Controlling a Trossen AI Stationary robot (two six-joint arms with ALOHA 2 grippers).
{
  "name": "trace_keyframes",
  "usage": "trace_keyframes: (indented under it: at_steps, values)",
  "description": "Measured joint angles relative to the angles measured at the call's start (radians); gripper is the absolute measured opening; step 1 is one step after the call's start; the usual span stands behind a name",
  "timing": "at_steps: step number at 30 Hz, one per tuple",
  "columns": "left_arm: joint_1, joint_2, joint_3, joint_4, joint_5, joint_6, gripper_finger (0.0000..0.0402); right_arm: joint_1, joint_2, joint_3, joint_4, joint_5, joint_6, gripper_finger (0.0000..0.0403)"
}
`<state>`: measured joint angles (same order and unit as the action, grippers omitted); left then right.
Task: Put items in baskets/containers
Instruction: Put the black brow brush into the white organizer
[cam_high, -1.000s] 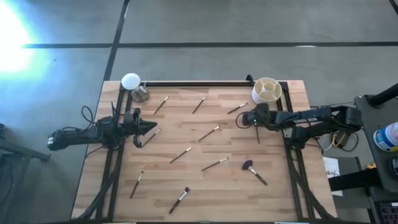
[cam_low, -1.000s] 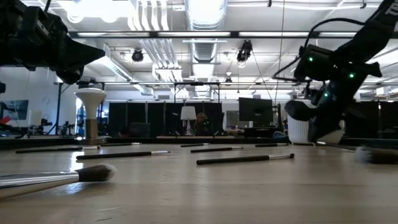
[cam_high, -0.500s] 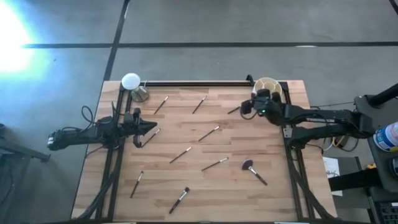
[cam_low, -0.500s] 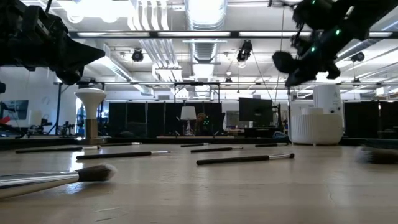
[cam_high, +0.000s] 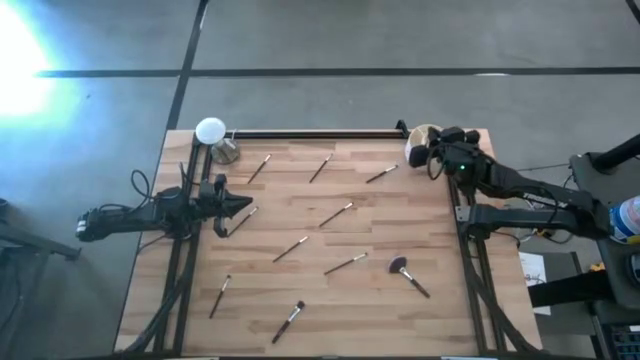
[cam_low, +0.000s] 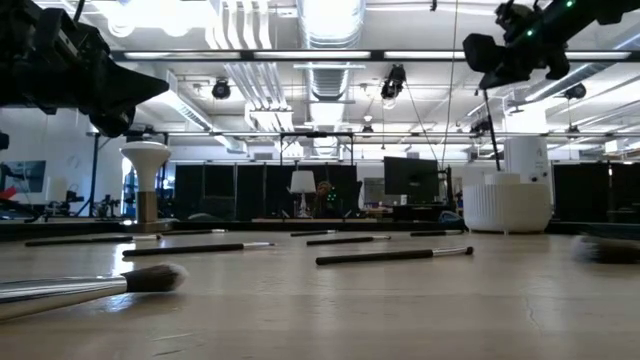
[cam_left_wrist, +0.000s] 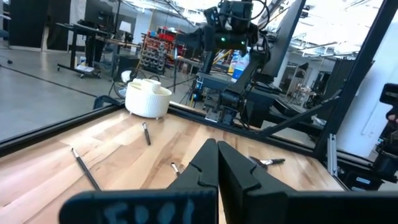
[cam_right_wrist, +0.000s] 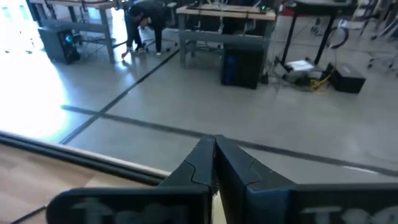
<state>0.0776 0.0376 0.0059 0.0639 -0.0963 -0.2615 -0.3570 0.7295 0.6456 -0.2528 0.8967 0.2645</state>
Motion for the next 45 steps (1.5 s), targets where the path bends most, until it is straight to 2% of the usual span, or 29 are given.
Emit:
trace_keyframes:
  at_steps: [8, 15, 27, 34, 45]
  values:
    - [0.0, 0.0, 0.0, 0.0, 0.01, -0.003, 0.0, -0.066, -0.014, 0.005, -0.004, 0.024, -0.041, 0.0008]
    - [0.0, 0.0, 0.0, -0.001, 0.01, 0.001, 0.0, -0.128, -0.009, -0.022, -0.011, -0.003, -0.038, 0.0008]
    - [0.0, 0.0, 0.0, 0.0, 0.005, 0.02, 0.0, -0.164, -0.008, -0.179, 0.002, -0.008, 0.085, 0.0008]
    - [0.001, 0.0, 0.0, 0.003, -0.006, -0.034, 0.0, -0.195, -0.008, -0.234, 0.013, -0.068, 0.187, 0.0008]
    - [0.0, 0.041, 0.0, 0.003, -0.009, -0.065, 0.0, -0.197, -0.008, -0.244, -0.02, -0.133, 0.189, 0.0012]
